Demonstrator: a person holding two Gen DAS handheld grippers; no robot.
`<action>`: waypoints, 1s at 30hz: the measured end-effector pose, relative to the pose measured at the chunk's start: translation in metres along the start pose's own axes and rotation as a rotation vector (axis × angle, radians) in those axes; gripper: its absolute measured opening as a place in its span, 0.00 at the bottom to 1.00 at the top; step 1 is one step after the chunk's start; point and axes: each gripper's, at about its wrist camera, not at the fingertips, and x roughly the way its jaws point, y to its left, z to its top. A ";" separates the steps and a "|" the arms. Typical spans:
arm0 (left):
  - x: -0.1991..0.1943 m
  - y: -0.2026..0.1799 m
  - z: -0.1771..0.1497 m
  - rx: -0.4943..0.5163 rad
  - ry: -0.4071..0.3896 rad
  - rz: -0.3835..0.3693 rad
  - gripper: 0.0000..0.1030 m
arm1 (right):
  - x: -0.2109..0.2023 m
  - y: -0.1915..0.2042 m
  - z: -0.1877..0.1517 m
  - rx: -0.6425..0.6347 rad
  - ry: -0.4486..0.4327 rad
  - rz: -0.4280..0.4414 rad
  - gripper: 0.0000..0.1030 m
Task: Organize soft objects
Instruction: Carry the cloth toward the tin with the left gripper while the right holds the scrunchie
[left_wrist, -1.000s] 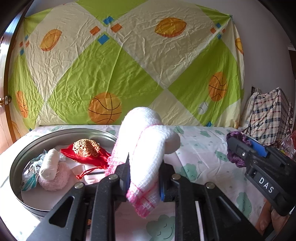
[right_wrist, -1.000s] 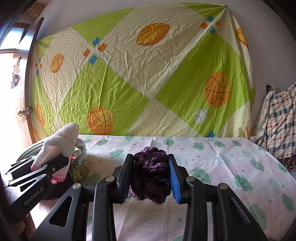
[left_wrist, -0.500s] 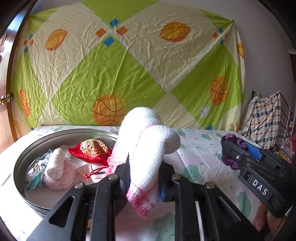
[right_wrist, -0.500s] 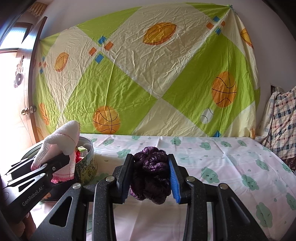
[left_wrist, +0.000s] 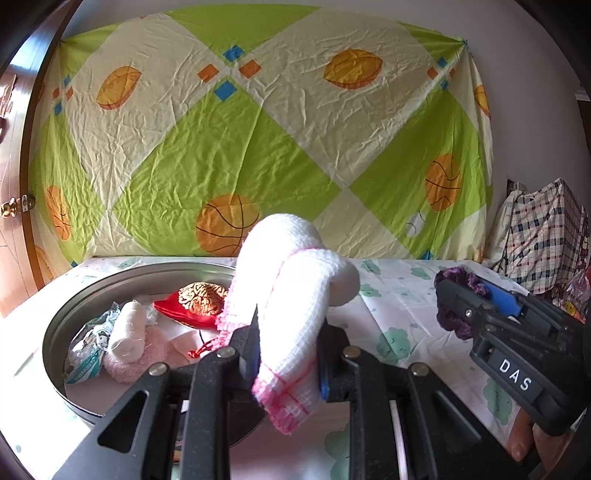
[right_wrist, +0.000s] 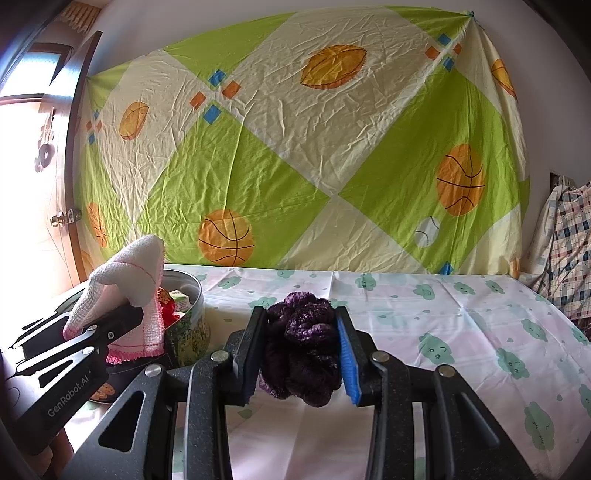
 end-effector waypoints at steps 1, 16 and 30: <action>0.000 0.001 0.000 0.001 0.001 0.003 0.20 | 0.001 0.002 0.000 0.000 0.001 0.005 0.38; -0.004 0.022 -0.001 -0.021 -0.006 0.037 0.20 | 0.004 0.018 0.000 0.002 0.002 0.043 0.38; -0.008 0.033 -0.001 -0.025 -0.013 0.064 0.20 | 0.005 0.034 -0.002 -0.007 0.000 0.074 0.38</action>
